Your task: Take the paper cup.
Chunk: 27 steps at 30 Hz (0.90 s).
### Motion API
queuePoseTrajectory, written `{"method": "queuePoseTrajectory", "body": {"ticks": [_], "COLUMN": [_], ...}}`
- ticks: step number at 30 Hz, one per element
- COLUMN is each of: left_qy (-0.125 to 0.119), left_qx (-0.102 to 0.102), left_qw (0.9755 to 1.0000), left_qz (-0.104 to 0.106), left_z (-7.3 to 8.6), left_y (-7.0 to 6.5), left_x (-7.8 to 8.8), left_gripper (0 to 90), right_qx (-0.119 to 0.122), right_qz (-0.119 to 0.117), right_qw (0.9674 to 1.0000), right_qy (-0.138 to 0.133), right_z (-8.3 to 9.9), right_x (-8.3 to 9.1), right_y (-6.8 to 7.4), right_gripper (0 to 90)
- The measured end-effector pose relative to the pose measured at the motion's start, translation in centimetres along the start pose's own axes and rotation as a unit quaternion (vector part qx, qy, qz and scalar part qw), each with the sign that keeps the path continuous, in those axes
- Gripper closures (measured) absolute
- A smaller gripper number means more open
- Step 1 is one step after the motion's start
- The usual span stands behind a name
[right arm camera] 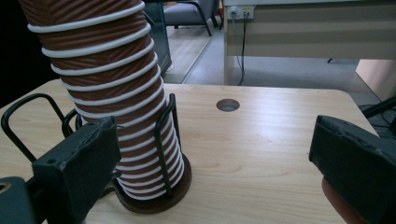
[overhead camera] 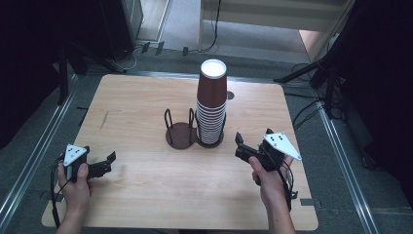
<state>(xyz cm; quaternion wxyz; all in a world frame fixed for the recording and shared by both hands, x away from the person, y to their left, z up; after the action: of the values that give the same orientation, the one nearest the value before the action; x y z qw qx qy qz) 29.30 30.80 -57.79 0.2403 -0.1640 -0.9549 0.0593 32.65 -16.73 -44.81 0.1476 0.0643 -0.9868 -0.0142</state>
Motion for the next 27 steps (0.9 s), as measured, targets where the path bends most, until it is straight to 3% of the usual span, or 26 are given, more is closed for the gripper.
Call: {"method": "queuePoseTrajectory", "body": {"ticks": [12,27], "left_qy": [0.001,-0.002], "left_qx": [-0.002,-0.003], "left_qw": [1.0000,1.0000], "left_qz": [0.002,0.005], "left_z": [0.0,0.0], "left_y": [-0.1,-0.1], "left_x": [0.0,0.0], "left_gripper": [1.1,1.1], "right_qx": [0.009,0.024], "right_qz": [-0.013,-0.043], "right_qw": [0.9999,0.9988], "right_qy": [-0.002,-0.007], "right_z": [-1.1,-2.9], "right_x": [-0.9,-2.0], "right_y": [1.8,5.0], "right_gripper": [1.9,1.5]}}
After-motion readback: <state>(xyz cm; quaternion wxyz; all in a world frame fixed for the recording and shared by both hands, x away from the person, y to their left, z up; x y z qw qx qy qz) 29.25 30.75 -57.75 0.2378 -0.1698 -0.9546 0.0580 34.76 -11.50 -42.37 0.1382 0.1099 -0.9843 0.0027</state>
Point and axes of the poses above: each handheld gripper's, and its own axes: x roughly backward along the jaws, z roughly out of its underside, y roughly to its left, the point moved 6 cm from there along -x, roughly forward along the jaws, and after that the axes turned 9 degrees about z, right-handed, at the moved point
